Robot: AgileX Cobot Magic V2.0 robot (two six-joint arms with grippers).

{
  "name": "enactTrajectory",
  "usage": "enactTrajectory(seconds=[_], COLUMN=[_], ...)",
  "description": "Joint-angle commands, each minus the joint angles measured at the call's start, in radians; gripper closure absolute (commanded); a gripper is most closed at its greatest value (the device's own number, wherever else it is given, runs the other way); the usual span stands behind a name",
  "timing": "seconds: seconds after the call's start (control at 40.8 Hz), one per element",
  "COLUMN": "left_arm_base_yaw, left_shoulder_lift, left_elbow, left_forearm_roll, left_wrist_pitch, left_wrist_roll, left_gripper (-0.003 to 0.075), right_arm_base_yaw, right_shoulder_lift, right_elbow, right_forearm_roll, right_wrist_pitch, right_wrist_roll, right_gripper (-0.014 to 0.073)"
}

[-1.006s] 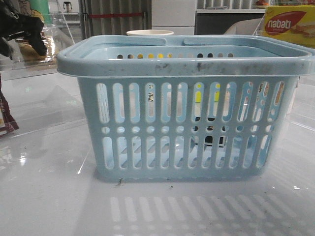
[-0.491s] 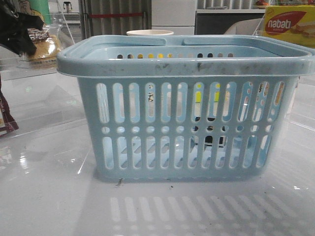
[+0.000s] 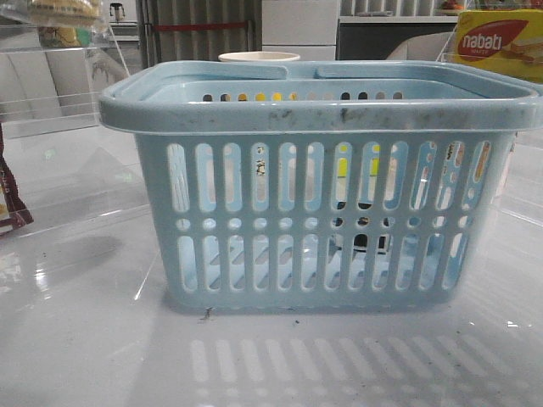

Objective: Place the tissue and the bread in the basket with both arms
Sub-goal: 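Carry the bread bun over the basket and release it inside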

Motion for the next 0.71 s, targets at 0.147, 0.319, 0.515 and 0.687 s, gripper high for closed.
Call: enactTrajectory(seconds=[0.147,0.319,0.515,0.687], left_arm_base_yaw=[-0.142,-0.307,-0.471,-0.520], left_shoulder_lift=[-0.181,-0.208,-0.202,-0.201], left_elbow=[0.035,0.125,0.248,0.360], left_forearm_roll=[-0.047,-0.049,-0.049,-0.047], left_wrist_pitch=[0.003,-0.021,-0.111,-0.265], left_wrist_roll=[0.014,0.060,0.105,0.118], left_gripper=[0.0628,0.0628,0.0628,0.0628], right_arm_base_yaw=[0.000,0.000,0.000,0.000], right_shoulder_lift=[-0.004,-0.004,-0.004,-0.004], right_elbow=[-0.026,-0.026,-0.026,-0.026], right_forearm_roll=[-0.007,-0.007,-0.007,-0.007], right_wrist_pitch=[-0.074,-0.074,-0.074,-0.074], right_wrist_roll=[-0.009,-0.009,-0.009,-0.009], right_gripper=[0.0023,0.0023,0.0023,0.0023])
